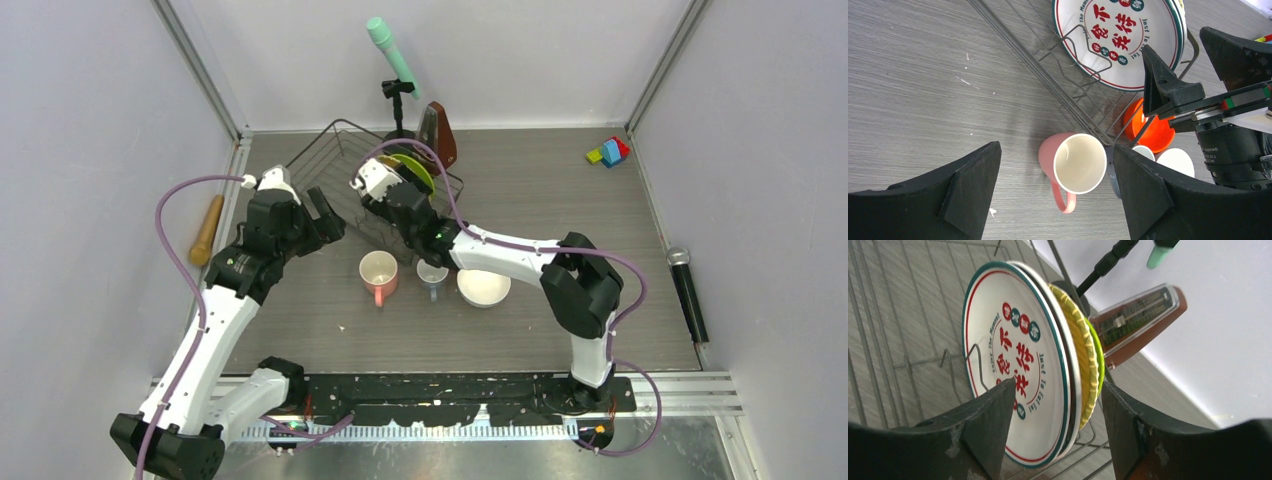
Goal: Load the mixed dishes into the dish rack
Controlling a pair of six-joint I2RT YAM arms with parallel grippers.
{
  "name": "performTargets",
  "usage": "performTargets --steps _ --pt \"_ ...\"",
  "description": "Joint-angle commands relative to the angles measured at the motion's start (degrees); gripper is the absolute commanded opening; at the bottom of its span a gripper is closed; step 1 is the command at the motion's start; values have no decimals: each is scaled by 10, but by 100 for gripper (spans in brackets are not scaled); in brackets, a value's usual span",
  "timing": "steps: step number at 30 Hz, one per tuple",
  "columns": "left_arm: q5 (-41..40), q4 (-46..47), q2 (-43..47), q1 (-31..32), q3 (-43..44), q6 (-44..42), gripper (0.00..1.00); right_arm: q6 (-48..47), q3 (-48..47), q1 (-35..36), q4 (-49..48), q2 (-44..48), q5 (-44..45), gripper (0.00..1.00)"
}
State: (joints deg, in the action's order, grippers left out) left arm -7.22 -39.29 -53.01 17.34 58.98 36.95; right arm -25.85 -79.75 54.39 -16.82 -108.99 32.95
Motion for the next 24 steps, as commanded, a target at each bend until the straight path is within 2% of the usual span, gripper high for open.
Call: performTargets --steps 1,6,11,18,24 --pt "25 17 0 -3 8 -12 86 70 -35 4 66 69 -21 73" --pt "46 14 -19 -3 13 -14 87 134 -28 4 126 132 -60 75" --pt "54 3 -55 -5 34 -10 87 190 4 3 182 207 -46 76" --pt "113 -7 -66 -6 33 25 86 345 68 -2 307 311 -18 75" --pt "111 -48 -39 -6 5 18 83 465 126 -4 428 397 -15 73"
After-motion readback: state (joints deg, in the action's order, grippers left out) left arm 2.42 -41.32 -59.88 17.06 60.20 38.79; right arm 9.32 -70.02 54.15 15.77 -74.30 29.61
